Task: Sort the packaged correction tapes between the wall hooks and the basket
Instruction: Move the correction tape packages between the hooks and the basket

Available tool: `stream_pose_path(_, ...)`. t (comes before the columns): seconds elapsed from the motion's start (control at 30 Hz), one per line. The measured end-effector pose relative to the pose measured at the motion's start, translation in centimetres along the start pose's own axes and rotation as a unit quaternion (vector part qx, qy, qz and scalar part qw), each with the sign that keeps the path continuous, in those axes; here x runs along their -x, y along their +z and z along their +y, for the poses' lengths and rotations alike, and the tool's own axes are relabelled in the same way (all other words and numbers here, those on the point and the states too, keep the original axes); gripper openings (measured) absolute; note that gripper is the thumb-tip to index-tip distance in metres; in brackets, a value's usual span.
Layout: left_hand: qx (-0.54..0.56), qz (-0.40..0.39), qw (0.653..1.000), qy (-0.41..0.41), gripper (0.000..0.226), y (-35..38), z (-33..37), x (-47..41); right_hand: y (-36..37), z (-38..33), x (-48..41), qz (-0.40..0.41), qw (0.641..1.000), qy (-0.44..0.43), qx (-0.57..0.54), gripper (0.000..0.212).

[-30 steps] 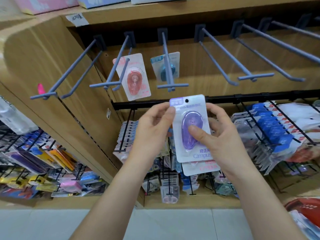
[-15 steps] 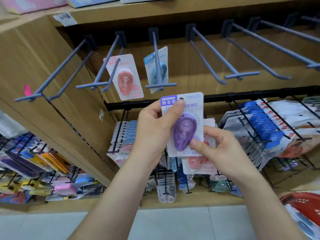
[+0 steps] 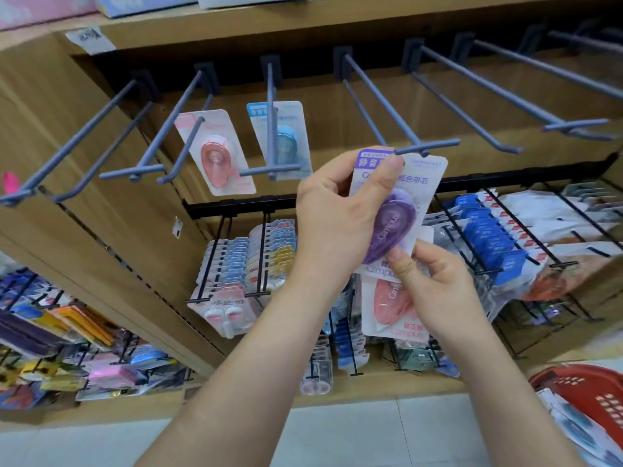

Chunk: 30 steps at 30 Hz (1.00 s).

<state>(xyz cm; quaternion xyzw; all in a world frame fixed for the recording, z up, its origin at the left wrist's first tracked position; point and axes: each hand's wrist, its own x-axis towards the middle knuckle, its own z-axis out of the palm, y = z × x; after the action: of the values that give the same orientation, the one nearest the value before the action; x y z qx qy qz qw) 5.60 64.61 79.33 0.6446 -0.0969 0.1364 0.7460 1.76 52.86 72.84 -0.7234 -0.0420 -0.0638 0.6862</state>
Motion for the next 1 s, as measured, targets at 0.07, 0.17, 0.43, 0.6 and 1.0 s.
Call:
stream_pose_path(0.07, 0.004, 0.004, 1.0, 0.001, 0.009, 0.1, -0.3, -0.1, -0.2, -0.1, 0.0, -0.007, 1.0, 0.013, -0.009, 0.02)
stream_pose_path(0.17, 0.027, 0.009, 0.999, -0.026, 0.012, 0.2, -0.4, -0.3, -0.3, -0.3, 0.0, -0.014, 0.999, 0.03, -0.015, 0.023)
stream_pose_path(0.43, 0.034, -0.054, 0.997, -0.052, 0.018, -1.5, -1.7, 0.9, -0.1, -0.2, -0.2, 0.005, 0.999, 0.047, -0.024, 0.024)
stream_pose_path(0.6, -0.03, -0.09, 0.993, -0.072, 0.022, -3.2, -2.9, 2.5, -0.3, 0.3, -0.4, 0.057, 0.997, 0.052, -0.014, 0.025)
stream_pose_path(1.0, -0.121, 0.033, 0.986, -0.113, 0.031, -2.6, -5.4, -0.9, -2.1, 0.8, 0.0, 0.128, 0.985, 0.016, -0.116, 0.066)
